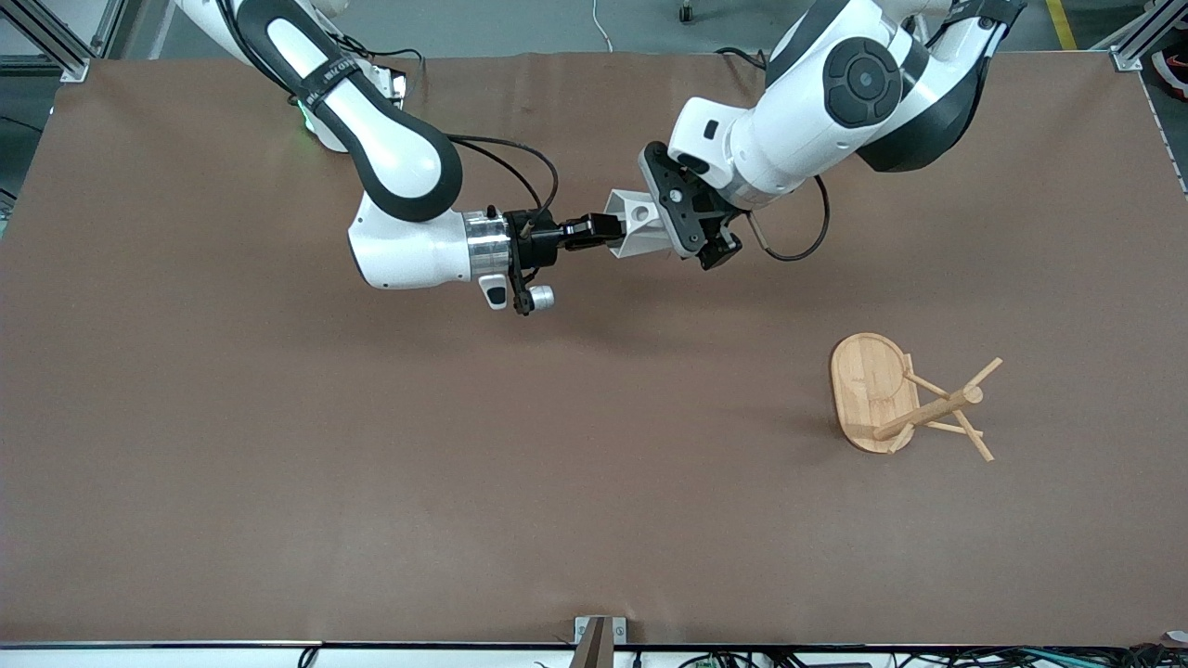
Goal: Hang cup on rack
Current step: 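Grasp the cup with the left gripper while the right gripper opens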
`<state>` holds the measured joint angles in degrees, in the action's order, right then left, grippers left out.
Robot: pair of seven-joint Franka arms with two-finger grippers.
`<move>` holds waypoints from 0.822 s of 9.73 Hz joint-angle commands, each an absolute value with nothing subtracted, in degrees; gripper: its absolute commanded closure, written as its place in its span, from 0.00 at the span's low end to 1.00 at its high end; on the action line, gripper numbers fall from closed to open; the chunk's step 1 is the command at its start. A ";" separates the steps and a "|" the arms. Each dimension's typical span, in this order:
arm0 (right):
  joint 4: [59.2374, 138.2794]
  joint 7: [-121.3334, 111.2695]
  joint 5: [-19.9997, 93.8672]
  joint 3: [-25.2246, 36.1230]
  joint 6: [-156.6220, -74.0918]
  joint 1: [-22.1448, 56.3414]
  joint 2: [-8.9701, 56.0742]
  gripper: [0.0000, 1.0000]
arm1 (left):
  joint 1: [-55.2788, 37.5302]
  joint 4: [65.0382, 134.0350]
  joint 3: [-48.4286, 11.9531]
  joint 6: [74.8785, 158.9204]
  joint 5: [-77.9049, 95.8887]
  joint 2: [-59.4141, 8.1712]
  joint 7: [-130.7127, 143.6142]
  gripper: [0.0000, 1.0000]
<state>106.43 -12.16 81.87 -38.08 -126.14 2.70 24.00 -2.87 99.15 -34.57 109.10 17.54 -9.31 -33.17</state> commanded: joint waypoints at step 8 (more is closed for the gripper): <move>105.73 -12.04 84.73 -40.17 -125.95 1.76 23.38 0.71 | -0.62 102.31 -37.18 107.59 15.73 -8.53 -29.36 0.99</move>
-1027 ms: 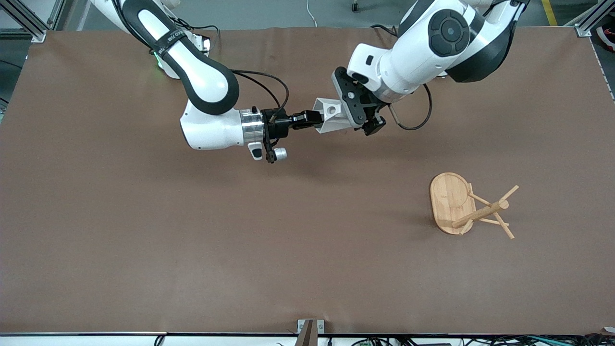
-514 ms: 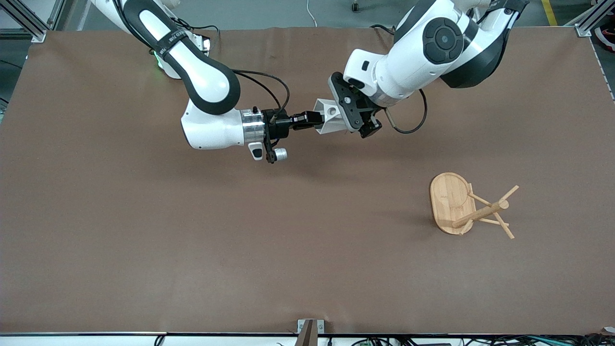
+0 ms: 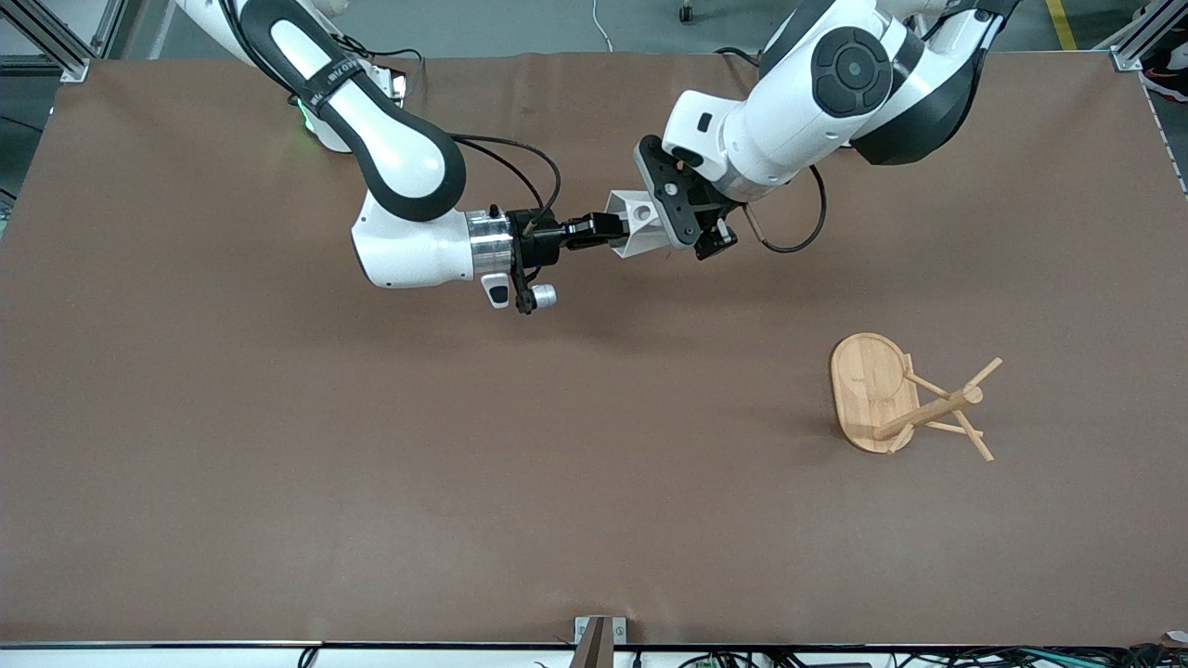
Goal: Hang cup on rack
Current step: 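Grasp the cup with the left gripper while the right gripper opens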
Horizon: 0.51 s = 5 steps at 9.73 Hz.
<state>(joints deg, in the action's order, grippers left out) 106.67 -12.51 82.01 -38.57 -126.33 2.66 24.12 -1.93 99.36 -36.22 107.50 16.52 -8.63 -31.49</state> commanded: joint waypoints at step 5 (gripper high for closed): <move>104.51 -12.22 77.47 -39.46 -125.86 -5.95 23.29 0.00 | 2.11 102.22 -34.82 106.61 15.65 -7.38 -24.35 1.00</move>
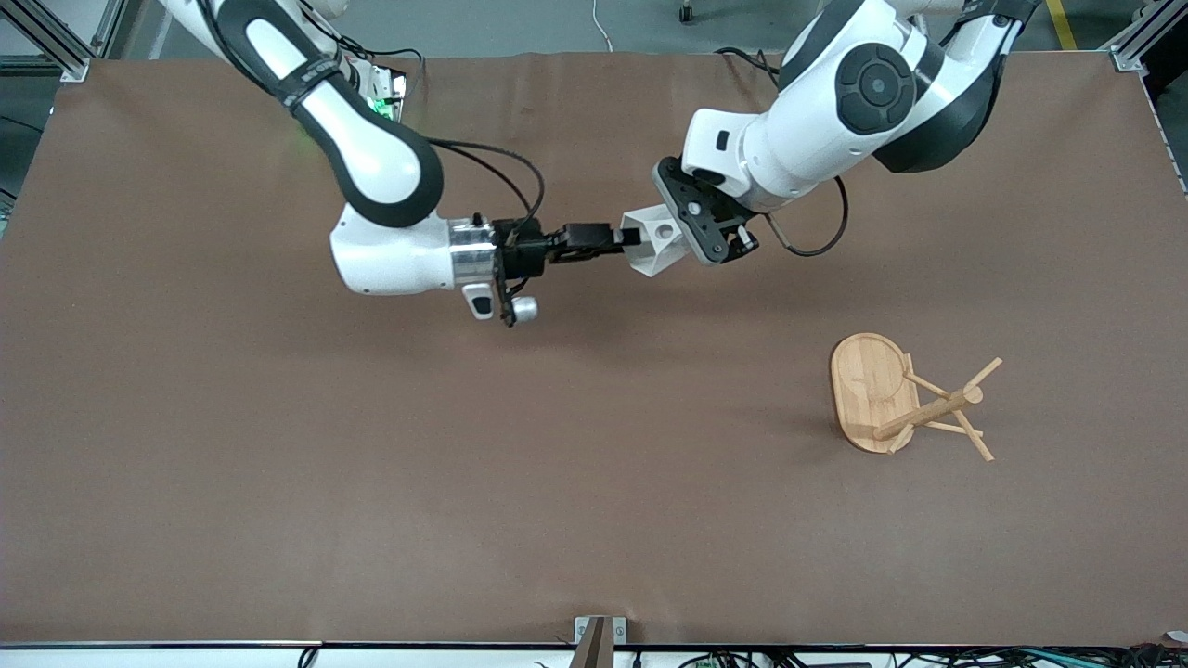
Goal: Hang cup on rack
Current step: 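Grasp the cup with the left gripper while the right gripper opens, then carry the cup to the wooden rack while the right gripper withdraws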
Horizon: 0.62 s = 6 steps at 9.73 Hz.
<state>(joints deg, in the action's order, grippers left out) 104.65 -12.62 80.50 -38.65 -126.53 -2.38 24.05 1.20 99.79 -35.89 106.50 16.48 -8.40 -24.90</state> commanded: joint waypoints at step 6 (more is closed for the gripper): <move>104.41 -11.69 37.72 -20.42 -125.42 -8.09 17.42 0.00 | 2.11 104.33 -17.25 107.75 14.68 -10.71 -19.70 1.00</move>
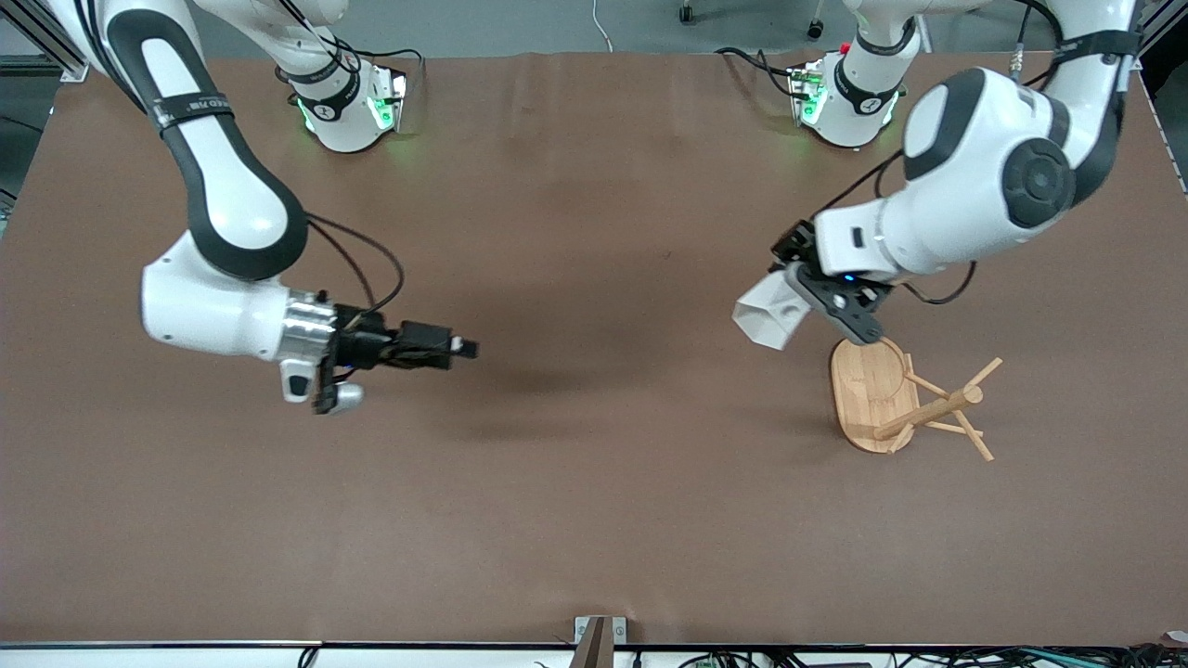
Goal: Hang cup on rack
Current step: 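Carry the cup to the wooden rack while the right gripper withdraws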
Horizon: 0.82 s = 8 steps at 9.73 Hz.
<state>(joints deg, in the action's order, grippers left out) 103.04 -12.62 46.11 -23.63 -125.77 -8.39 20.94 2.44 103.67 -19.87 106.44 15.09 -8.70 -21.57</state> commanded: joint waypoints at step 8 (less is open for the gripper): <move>96.35 4.50 -5.19 -6.86 -105.09 -8.09 5.46 0.00 | 2.37 98.26 -12.22 112.59 14.15 -19.60 -8.97 0.99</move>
